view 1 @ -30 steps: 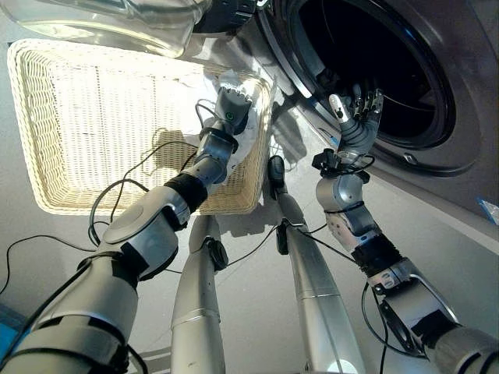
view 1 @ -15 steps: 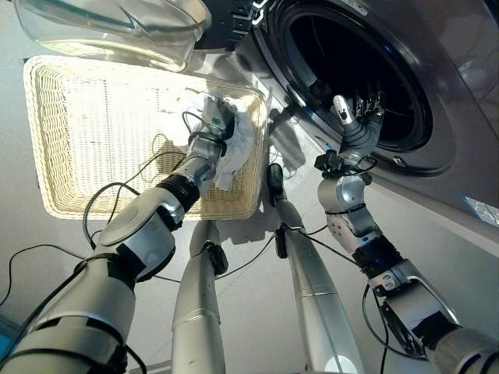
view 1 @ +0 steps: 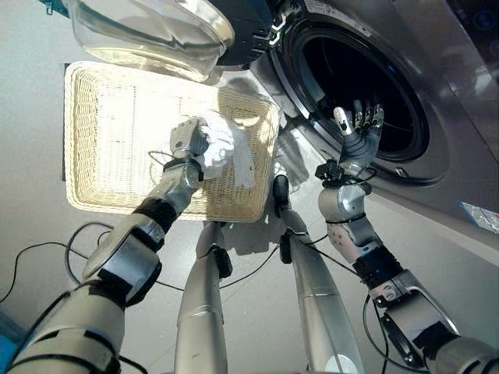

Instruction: Put the clothes into the washing machine.

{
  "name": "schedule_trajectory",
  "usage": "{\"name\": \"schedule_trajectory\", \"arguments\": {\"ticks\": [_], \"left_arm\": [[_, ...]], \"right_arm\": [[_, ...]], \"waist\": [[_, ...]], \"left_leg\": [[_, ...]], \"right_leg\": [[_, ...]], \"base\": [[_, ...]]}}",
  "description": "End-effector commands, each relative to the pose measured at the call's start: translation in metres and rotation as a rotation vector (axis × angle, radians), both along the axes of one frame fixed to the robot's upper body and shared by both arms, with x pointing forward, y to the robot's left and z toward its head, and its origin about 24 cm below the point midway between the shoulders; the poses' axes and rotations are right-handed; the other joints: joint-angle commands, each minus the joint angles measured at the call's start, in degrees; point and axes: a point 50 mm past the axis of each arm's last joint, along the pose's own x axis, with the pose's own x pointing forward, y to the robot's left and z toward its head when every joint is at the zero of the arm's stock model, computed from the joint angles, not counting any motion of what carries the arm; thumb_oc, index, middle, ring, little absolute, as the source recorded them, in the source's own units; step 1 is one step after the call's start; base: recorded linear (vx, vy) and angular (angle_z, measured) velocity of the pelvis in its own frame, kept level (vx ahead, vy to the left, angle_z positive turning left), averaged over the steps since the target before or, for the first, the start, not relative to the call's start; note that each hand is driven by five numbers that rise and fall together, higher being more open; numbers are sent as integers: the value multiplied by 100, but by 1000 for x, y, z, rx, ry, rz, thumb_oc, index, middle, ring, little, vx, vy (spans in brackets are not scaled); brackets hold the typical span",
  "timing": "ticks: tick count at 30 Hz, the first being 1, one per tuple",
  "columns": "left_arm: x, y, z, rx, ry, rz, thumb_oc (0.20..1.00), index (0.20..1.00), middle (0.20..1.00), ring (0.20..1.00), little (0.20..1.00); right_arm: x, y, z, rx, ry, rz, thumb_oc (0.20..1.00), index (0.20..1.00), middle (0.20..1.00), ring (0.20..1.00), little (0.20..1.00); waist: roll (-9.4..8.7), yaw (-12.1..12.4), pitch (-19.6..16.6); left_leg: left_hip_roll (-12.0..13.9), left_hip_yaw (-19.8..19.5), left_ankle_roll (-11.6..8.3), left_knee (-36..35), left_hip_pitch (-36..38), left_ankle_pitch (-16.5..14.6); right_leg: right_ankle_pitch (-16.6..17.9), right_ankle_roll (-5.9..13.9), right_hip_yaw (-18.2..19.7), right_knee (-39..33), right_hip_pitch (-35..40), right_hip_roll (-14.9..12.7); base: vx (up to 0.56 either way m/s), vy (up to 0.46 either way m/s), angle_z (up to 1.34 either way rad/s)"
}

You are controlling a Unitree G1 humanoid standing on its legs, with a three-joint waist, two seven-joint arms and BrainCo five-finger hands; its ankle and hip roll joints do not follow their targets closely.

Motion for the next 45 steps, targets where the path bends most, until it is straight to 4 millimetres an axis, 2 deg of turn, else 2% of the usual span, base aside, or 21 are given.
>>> {"name": "schedule_trajectory", "arguments": {"ticks": [1,3,5,8,9,11,14,15,17,22,27,30,32,37,39,45], "left_arm": [[-5,-22,23,-272,-175,-175,200,200,200,200,200],[-9,-28,20,-363,-197,-215,200,200,200,200,200],[-19,-40,14,-508,-231,-296,200,200,200,200,200],[-30,-48,9,-606,-272,-378,200,200,200,200,200],[-31,-48,9,-611,-277,-385,200,200,200,200,200],[-37,-50,10,-628,-309,-434,200,200,200,200,200],[-39,-51,10,-630,-317,-444,200,200,200,200,200],[-45,-51,16,-604,-357,-498,200,200,200,200,200],[-46,-52,21,-580,-371,-523,200,200,200,200,200],[-47,-52,31,-551,-372,-589,200,200,200,200,200],[-49,-55,47,-542,-360,-699,200,200,200,200,200],[-49,-55,48,-545,-362,-708,200,200,200,200,200],[-54,-59,56,-555,-359,-784,200,200,200,200,200],[-58,-68,60,-565,-326,-874,200,200,200,200,200],[-61,-81,60,-580,-277,-969,200,200,200,200,200],[-67,-96,60,-569,-227,-1075,200,200,200,200,200]], "right_arm": [[-17,7,26,-71,-165,10,1000,1000,1000,1000,1000],[-18,11,24,-111,-158,18,1000,1000,1000,1000,1000],[-20,21,18,-244,-169,57,1000,1000,1000,1000,1000],[-21,27,10,-372,-170,95,1000,1000,1000,1000,1000],[-21,27,9,-387,-171,93,1000,1000,1000,1000,1000],[-19,28,1,-530,-165,100,1000,1000,1000,1000,1000],[-19,27,-1,-560,-166,98,1000,1000,1000,1000,1000],[-14,24,-9,-784,-159,94,1000,1000,1000,1000,1000],[-9,20,-11,-854,-139,105,1000,1000,1000,1000,1000],[3,11,-11,-1009,-98,151,1000,1000,1000,1000,1000],[26,2,-7,-1264,23,131,1000,1000,1000,1000,1000],[28,1,-6,-1284,40,124,1000,1000,1000,1000,1000],[37,-4,-7,-1393,124,118,1000,1000,1000,1000,1000],[43,-8,-1,-1404,147,76,1000,1000,1000,1000,1000],[48,0,12,-1362,116,102,1000,1000,1000,1000,1000],[52,12,22,-1343,91,162,1000,1000,1000,1000,1000]], "waist": [[-43,151,94],[-44,183,94],[-35,247,94],[-28,311,94],[-27,319,94],[-20,363,94],[-20,372,94],[-30,438,94],[-35,469,94],[-35,564,94],[0,726,94],[2,736,94],[32,821,94],[92,892,94],[156,958,94],[227,1021,94]], "left_leg": [[-197,27,-310,246,167,-299],[-212,1,-294,250,207,-314],[-256,-51,-254,234,292,-341],[-291,-85,-220,216,394,-369],[-295,-90,-217,210,409,-371],[-321,-116,-198,166,516,-383],[-328,-124,-196,157,541,-389],[-359,-139,-186,99,678,-398],[-377,-155,-188,100,703,-402],[-419,-214,-185,97,787,-418],[-466,-308,-193,173,820,-449],[-469,-315,-194,180,817,-451],[-490,-369,-184,219,801,-471],[-516,-414,-156,234,798,-476],[-557,-468,-134,252,776,-487],[-600,-509,-128,266,754,-491]], "right_leg": [[68,487,-369,43,296,142],[42,481,-395,65,340,133],[-6,466,-443,89,431,127],[-57,462,-504,121,530,114],[-61,463,-511,121,545,113],[-77,472,-557,112,639,100],[-87,476,-571,102,671,95],[-100,499,-645,53,814,74],[-98,503,-682,22,862,54],[-112,517,-771,4,970,6],[-130,530,-900,72,1024,-95],[-129,528,-911,75,1026,-102],[-150,518,-966,133,1014,-154],[-147,508,-977,182,996,-182],[-142,505,-996,209,967,-203],[-130,496,-1035,180,965,-230]], "base": [[2,-32,10],[2,-27,8],[1,-36,14],[4,-23,10],[10,-25,7],[9,-21,10],[8,-17,7],[15,-34,3],[12,-41,4],[7,-43,6],[12,-56,11],[6,-13,5],[23,-34,9],[20,-21,10],[16,-33,15],[3,-7,2]]}}
